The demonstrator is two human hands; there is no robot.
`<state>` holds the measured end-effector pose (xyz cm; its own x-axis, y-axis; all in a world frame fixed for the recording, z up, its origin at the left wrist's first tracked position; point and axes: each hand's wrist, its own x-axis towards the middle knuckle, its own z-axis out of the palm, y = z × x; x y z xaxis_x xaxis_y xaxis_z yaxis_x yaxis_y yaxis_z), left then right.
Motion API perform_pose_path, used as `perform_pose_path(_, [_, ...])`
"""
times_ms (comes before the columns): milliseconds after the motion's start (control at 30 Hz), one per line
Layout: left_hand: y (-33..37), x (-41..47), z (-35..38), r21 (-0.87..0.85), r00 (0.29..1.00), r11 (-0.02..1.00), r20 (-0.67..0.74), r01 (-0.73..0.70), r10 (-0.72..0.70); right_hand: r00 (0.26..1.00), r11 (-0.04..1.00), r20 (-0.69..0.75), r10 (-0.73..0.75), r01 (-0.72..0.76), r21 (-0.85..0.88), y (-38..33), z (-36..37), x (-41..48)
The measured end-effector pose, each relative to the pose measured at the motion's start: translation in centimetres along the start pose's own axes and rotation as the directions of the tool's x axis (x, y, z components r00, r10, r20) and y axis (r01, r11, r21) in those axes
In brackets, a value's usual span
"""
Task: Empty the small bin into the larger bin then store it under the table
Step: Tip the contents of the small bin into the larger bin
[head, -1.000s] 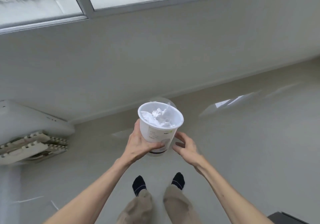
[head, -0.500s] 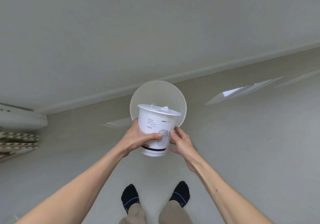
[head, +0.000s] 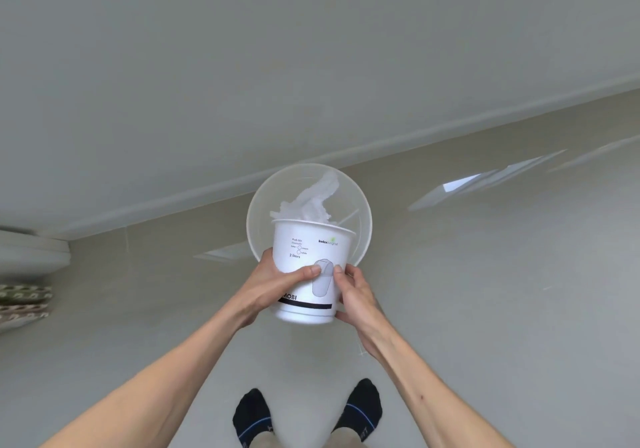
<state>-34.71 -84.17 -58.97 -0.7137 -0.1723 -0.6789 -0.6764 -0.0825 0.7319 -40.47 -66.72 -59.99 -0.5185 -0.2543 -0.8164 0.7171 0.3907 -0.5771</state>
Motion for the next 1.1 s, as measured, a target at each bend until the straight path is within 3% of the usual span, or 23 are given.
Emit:
perform_pose_path(467, [-1.9, -0.6, -0.4, -0.068, 1.0, 0.998, -0.026, 0.009, -0.011, 1.0, 1.0, -0.003, -0.017, 0.017, 0.018, 1.3, 0.9, -0.9])
perform_pose_path(667, [-1.5, 0.2, -0.7, -0.055, 0.999, 0.998, -0.016, 0.042, -0.043, 0.957, 0.987, -0.282, -0.065, 0.104, 0.126, -0.7, 0.3, -0.9])
perform_pose_path(800, [-1.1, 0.7, -0.4, -0.066, 0.999, 0.997, -0.006, 0.038, -0.038, 0.992, 0.99, -0.101, -0.081, 0.091, 0.106, -0.1, 1.9, -0.1])
perform_pose_path(900, [-1.0, 0.7, -0.4, -0.072, 0.999, 0.997, -0.008, 0.031, -0.032, 0.972, 0.976, -0.227, -0.054, 0.1, 0.195, -0.2, 2.0, 0.1])
perform_pose_path(1033, [-0.5, 0.8, -0.3, -0.048, 1.0, 0.999, 0.011, 0.016, -0.015, 0.989, 0.987, -0.141, -0.034, 0.055, 0.15, 0.2, 2.4, 0.3])
perform_pose_path(1100, [-0.7, 0.9, -0.8, -0.041, 0.999, 0.999, -0.004, 0.032, -0.032, 0.979, 0.981, -0.205, -0.006, 0.046, 0.189, -0.4, 2.0, 0.3])
